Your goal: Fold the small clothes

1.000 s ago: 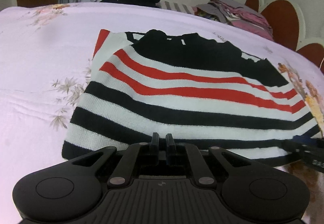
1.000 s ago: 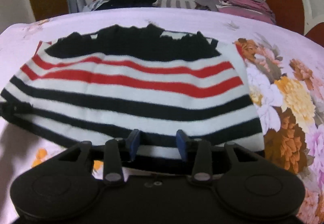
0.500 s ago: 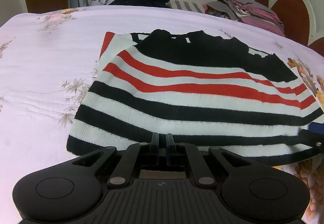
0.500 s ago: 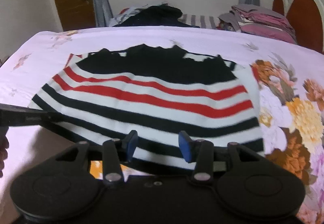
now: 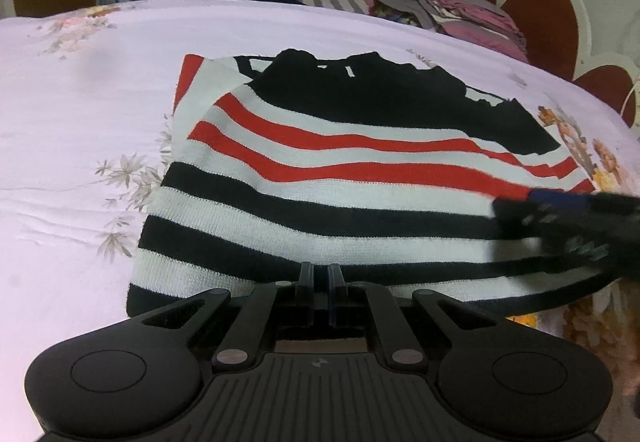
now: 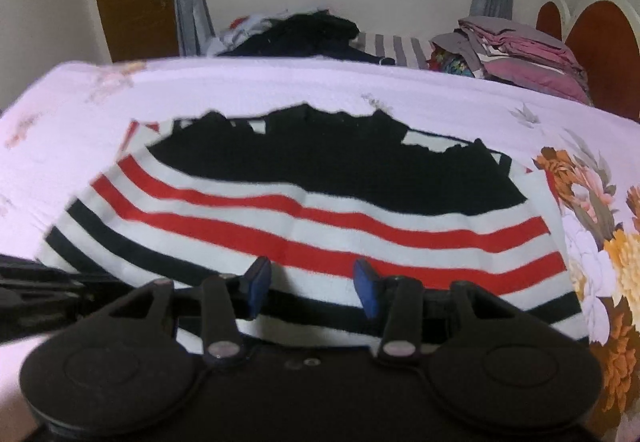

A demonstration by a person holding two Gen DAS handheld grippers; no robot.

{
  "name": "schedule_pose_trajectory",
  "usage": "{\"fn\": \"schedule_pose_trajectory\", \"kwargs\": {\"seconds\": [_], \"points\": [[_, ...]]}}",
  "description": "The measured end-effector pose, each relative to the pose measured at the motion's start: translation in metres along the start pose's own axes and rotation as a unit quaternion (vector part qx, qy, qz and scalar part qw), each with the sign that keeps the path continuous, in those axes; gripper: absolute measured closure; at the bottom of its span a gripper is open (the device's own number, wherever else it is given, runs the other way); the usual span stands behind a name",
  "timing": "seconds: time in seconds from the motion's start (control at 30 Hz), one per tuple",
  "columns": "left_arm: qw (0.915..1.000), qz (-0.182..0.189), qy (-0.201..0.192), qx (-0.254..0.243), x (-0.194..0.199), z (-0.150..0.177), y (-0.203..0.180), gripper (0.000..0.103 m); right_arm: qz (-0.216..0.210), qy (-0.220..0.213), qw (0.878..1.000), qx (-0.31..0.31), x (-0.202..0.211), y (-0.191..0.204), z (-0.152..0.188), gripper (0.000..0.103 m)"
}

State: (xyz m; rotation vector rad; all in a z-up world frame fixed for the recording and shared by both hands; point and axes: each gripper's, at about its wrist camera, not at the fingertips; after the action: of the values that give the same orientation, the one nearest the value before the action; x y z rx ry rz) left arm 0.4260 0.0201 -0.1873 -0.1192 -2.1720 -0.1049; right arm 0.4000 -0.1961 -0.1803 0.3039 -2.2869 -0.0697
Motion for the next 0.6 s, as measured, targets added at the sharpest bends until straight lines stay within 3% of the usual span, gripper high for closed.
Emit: {"fn": "schedule_pose_trajectory", "kwargs": {"seconds": [0.23,0.33,0.47,0.53,0.57,0.6], "points": [[0.9994,0.023,0.011,0.023,0.009,0.004,0.017,0.097,-0.003,-0.010,1.000,-0.019,0.002,0.000,0.000,0.055],[0.9972,0.039,0.020,0.061,0.017,0.017,0.033,0.097,-0.008,-0.019,0.999,-0.031,0.009,0.001,-0.001,0.055],[0.9848,0.069,0.060,0.148,0.014,0.037,0.056,0.095,-0.007,-0.027,0.999,-0.031,0.010,0.006,-0.005,0.055],[0.9757,0.081,0.075,0.189,0.008,0.046,0.063,0.062,-0.008,-0.026,0.999,-0.031,0.007,0.008,-0.008,0.055],[0.9685,0.093,0.072,0.220,0.006,0.052,0.067,0.031,-0.010,-0.025,0.999,-0.033,0.006,0.009,-0.009,0.055],[0.9613,0.111,0.057,0.246,0.006,0.057,0.069,0.016,-0.013,-0.025,0.999,-0.035,0.004,0.009,-0.009,0.055]]}}
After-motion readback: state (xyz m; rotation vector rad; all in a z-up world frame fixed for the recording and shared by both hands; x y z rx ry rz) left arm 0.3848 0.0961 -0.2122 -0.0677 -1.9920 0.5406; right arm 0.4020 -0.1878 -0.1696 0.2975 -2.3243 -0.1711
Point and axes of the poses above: each gripper's, at about its wrist camera, not at the fingertips, and x roughly against the way its jaws point, y to its left, z to its underside, and after that the axes turned 15 degrees about -z, right-handed
